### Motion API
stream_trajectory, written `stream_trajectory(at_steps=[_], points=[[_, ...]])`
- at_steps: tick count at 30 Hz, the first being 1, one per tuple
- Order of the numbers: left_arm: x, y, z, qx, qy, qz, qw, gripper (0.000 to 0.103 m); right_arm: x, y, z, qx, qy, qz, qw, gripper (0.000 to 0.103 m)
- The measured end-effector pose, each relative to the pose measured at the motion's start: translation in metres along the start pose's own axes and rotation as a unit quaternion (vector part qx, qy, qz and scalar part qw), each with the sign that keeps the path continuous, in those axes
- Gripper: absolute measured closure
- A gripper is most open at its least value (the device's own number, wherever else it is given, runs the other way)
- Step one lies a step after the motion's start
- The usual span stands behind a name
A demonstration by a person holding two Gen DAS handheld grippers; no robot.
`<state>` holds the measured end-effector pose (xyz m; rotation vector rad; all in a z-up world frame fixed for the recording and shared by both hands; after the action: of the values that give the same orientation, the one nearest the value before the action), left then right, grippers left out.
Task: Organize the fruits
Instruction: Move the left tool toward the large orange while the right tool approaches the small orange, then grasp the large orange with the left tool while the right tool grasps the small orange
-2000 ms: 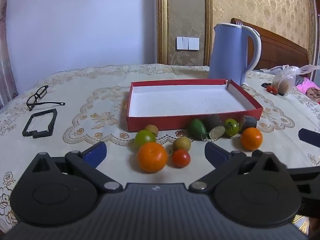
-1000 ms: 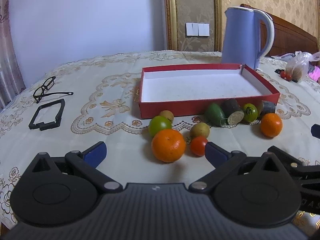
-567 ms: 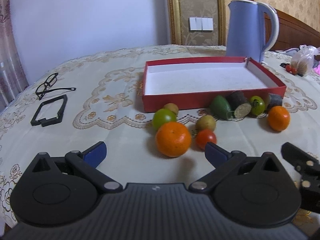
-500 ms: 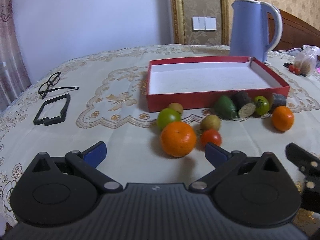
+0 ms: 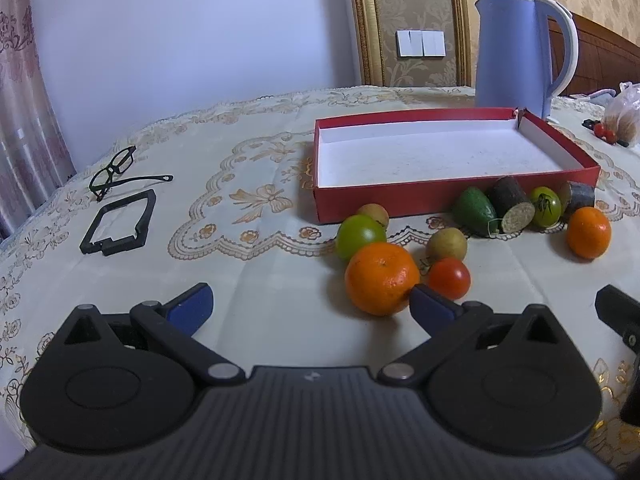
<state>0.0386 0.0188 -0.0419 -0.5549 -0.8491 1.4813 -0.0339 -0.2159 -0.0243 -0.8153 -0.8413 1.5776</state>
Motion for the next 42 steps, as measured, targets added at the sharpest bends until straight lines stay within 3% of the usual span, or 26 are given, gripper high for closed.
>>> stream_trajectory(at_steps=[18,29,32,38,42], points=[[-0.005,0.001,-0.001,0.001,-0.002,-0.011,0.9999,0.000,-0.002,0.001,0.000,0.001,-0.006,-0.004,1.000,0.000],[-0.008,0.000,-0.007,0.003,0.053,-0.017,0.9984,0.000,-0.008,-0.002,-0.004,-0.002,-0.007,-0.010,1.000,0.000],[-0.007,-0.003,-0.010,0.006,0.059,-0.013,0.9982,0.012,-0.009,-0.002,-0.007,0.000,-0.005,-0.009,1.000,0.000],[-0.003,-0.008,-0.015,0.012,0.075,-0.004,0.9971,0.015,-0.013,-0.003,-0.014,0.005,-0.013,-0.019,1.000,0.000],[-0.003,-0.011,-0.019,0.017,0.083,0.004,0.9964,0.027,-0.016,-0.001,-0.019,0.012,-0.016,-0.024,0.999,0.000]])
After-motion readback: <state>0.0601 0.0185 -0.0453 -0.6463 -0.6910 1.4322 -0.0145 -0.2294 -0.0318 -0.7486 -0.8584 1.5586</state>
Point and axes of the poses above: each gripper's, at about its wrist camera, not at the fingertips, and z roughly against the way its jaws point, x to its left, y to its underside, the point moved 2 cm from there along -z, roughly the way its jaws point, and after that the axes turned 4 degrees about x, right-handed, at the moved point
